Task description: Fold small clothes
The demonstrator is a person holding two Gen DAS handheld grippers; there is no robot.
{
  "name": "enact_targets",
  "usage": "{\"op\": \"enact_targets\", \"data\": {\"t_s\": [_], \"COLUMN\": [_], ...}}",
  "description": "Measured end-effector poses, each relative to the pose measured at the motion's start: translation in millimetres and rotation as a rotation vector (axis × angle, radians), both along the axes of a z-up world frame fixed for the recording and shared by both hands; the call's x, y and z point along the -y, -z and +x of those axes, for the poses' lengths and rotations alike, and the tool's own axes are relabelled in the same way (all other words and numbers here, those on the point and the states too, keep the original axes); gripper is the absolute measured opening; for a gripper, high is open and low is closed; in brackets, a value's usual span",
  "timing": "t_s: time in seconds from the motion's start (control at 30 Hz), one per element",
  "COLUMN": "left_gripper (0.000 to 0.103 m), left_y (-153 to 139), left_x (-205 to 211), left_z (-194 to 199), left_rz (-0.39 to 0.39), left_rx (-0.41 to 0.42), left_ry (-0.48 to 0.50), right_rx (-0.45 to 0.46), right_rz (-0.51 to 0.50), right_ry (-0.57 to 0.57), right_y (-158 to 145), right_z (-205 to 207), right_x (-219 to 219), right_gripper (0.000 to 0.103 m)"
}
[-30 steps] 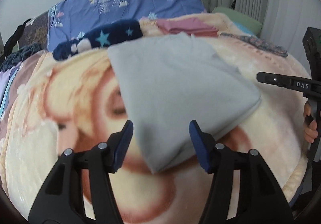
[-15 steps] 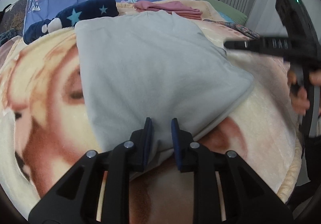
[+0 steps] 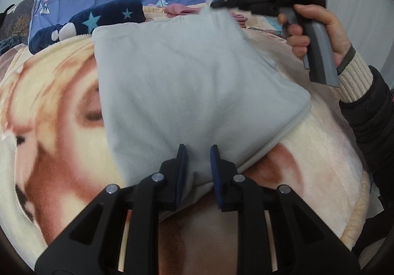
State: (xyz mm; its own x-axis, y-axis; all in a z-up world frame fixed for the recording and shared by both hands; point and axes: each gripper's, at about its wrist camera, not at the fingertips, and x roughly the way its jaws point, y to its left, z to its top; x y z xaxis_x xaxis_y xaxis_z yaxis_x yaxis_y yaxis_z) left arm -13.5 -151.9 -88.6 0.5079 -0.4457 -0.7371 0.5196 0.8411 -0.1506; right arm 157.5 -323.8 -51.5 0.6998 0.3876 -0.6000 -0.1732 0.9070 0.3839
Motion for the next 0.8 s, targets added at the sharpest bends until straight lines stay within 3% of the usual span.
{"op": "enact_targets", "data": {"t_s": [0.1, 0.17, 0.2, 0.27, 0.33, 0.47, 0.53, 0.63, 0.73, 0.8], "left_gripper": [0.021, 0.021, 0.021, 0.021, 0.021, 0.021, 0.021, 0.021, 0.023, 0.026], "left_y": [1.2, 1.7, 1.8, 1.9, 2.1, 2.5, 2.8, 1.4, -9.9, -24.4], "left_x": [-2.0, -2.9, -3.1, -3.0, -2.5, -1.5, -1.9, -2.7, -10.5, -26.9], "left_z": [2.1, 3.4, 3.5, 2.9, 3.1, 3.3, 1.6, 1.4, 2.3, 8.9], "left_rz": [-0.014, -0.023, -0.026, -0.029, -0.029, -0.024, -0.026, -0.030, -0.077, -0.173], "left_rx": [-0.009, -0.015, -0.016, -0.015, -0.017, -0.015, -0.013, -0.012, -0.040, -0.069], "left_ry": [0.004, 0.005, 0.005, 0.005, 0.006, 0.007, 0.006, 0.004, -0.020, -0.035], "right_rx": [0.041, -0.030, -0.088, -0.154, -0.102, 0.051, 0.067, -0.028, -0.068, -0.040], "right_rz": [0.006, -0.100, -0.104, -0.043, 0.015, 0.025, -0.061, -0.330, -0.171, -0.188], "right_ry": [0.073, 0.133, 0.134, 0.169, 0.171, -0.082, -0.173, -0.052, -0.033, -0.032], "right_y": [-0.9, 21.1, 34.4, 48.5, 38.6, -3.2, -3.3, 45.8, 66.8, 56.2], "right_z": [-4.2, 10.3, 17.5, 18.7, 6.5, -33.2, -46.4, -36.7, -35.0, -40.0], "right_x": [19.9, 28.7, 34.0, 49.1, 52.7, 5.4, -22.6, -30.8, -3.7, -5.0], "right_gripper": [0.001, 0.000, 0.000, 0.000, 0.000, 0.000, 0.001, 0.000, 0.000, 0.000]}}
